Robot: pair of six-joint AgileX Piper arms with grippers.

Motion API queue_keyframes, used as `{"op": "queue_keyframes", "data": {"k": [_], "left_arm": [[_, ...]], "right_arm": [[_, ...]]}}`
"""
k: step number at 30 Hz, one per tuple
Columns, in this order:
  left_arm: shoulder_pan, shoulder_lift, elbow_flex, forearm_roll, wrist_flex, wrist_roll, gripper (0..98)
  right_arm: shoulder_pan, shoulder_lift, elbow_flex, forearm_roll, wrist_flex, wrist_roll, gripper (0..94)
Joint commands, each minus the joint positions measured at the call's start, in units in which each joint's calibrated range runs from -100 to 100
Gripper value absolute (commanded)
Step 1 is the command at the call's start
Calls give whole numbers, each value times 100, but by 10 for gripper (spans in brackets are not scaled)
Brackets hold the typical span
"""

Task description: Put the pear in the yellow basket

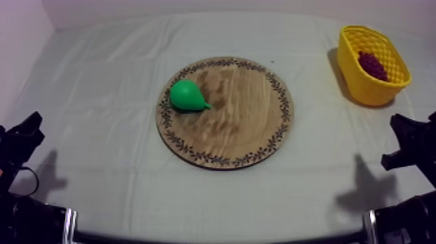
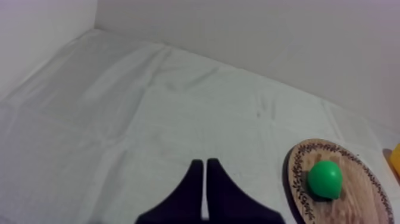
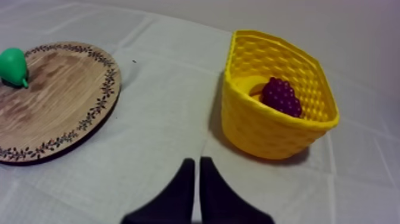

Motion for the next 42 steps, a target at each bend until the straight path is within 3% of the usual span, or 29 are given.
{"op": "queue_keyframes", "data": {"k": [1, 20, 34, 42], "left_arm": [[1, 0, 0, -2, -1, -1, 1], [1, 0, 0, -2, -1, -1, 1], [1, 0, 0, -2, -1, -1, 1], [1, 0, 0, -2, -1, -1, 1]], "right_arm": [[0, -4, 5, -1, 5, -7, 6], [-30, -4, 5, -1, 5, -59, 6], [-273, 616, -914, 79, -345, 354, 3], [-622, 2207, -2891, -352, 8, 1062, 2]]}}
